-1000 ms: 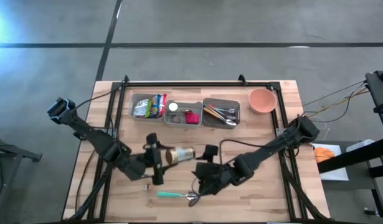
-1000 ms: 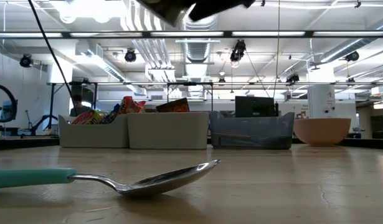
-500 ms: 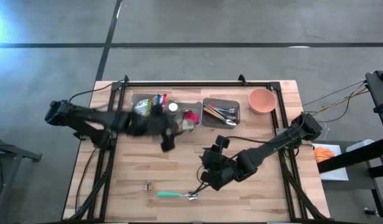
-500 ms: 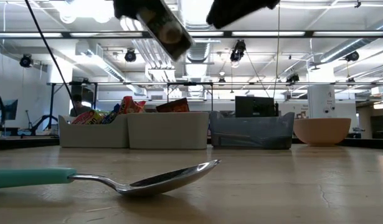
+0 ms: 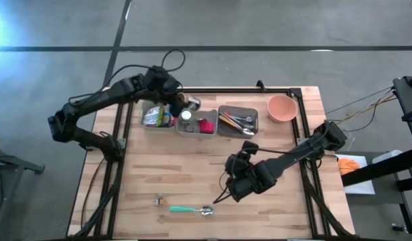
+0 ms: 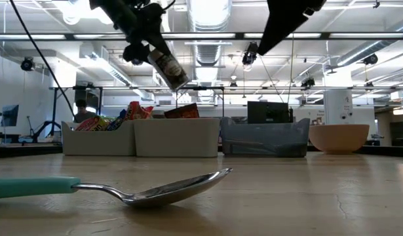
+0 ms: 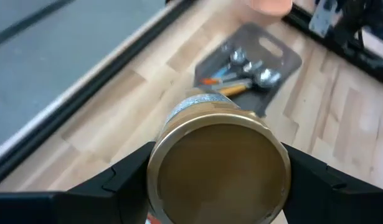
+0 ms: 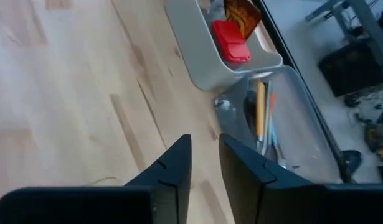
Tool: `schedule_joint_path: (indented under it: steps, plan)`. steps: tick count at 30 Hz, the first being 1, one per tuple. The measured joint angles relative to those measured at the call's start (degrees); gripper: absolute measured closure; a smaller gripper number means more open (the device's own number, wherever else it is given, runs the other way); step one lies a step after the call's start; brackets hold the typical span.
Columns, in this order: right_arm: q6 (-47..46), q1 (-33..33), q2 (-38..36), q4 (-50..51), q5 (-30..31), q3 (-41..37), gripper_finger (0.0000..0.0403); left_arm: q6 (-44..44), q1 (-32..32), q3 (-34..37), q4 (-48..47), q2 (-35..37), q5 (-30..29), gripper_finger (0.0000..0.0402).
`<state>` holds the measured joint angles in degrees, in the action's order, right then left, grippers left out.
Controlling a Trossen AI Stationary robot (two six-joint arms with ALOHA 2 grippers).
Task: Pick & Place Food Item
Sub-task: Put the golden seasoning bottle into the right gray bin
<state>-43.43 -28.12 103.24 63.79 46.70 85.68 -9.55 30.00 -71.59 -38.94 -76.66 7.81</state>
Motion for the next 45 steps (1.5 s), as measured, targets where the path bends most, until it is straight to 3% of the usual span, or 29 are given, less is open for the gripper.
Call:
schedule_joint_path:
  steps: [8, 11, 21, 35, 45]
  plan:
    - [10.06, 2.61, 0.0, 1.81, 0.02, -1.95, 0.0352, 3.55, 0.27, -2.94, -4.75, -0.04, -1.98, 0.0135]
    - [10.75, 5.02, -0.25, 3.08, 0.02, -2.0, 0.0356, 3.72, 0.47, -3.52, -4.59, -0.04, -4.82, 0.0135]
    - [10.66, 11.74, -4.52, 4.32, -0.02, -5.28, 0.0356, 6.68, 2.17, -3.79, -4.84, -6.12, -5.29, 0.0135]
    - [10.64, 14.51, -7.55, 3.35, -0.14, -11.97, 0.0356, 11.58, 4.6, -21.33, -19.86, -21.83, -4.99, 0.0135]
    - [10.42, 14.47, -7.63, 2.83, -0.31, -13.16, 0.0356, 15.44, 4.51, -24.63, -20.65, -26.75, 0.22, 0.0135]
